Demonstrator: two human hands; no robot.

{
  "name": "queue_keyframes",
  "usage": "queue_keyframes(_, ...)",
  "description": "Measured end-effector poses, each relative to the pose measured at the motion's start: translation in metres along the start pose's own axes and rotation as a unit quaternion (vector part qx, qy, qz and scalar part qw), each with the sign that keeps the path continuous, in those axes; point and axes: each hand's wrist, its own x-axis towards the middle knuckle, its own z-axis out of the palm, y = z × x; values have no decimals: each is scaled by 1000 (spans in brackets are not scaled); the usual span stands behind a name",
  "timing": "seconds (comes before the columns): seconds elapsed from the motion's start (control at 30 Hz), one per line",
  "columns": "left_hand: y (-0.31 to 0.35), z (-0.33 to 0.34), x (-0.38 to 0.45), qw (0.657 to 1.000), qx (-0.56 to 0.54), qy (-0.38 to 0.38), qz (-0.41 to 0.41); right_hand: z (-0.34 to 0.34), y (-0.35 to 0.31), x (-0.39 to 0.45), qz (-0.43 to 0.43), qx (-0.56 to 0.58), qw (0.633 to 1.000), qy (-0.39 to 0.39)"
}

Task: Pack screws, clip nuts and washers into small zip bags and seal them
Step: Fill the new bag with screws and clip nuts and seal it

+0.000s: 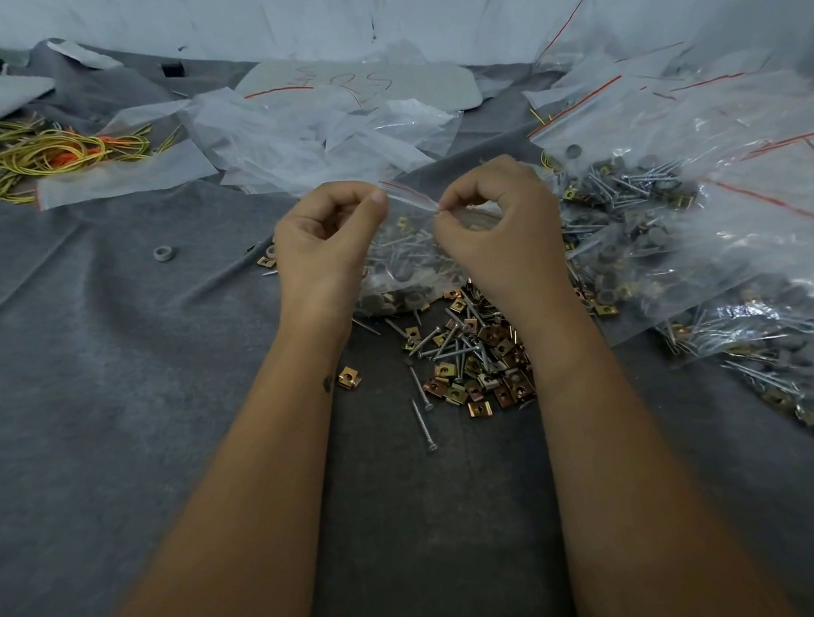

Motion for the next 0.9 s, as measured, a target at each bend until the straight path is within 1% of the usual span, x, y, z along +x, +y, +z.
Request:
queue_keyframes(0.13, 0, 2, -2, 1000, 6, -24, 5, 1, -1, -1, -20, -31, 999, -2)
queue_keyframes(0.33, 0, 4, -2, 999, 2, -35, 7, 4, 3, -1, -41, -67, 997, 1)
queue_keyframes(0.47, 0, 5, -3, 999, 14, -51, 11, 4, 2, 0, -57, -64, 996, -6)
queue_keyframes(0.67, -1, 5, -3, 998, 11, -55, -10, 4, 1, 0, -56, -61, 997, -7)
queue_keyframes(0.9, 0, 3, -2, 998, 23, -60, -10, 5, -1, -2, -61, -60, 996, -4)
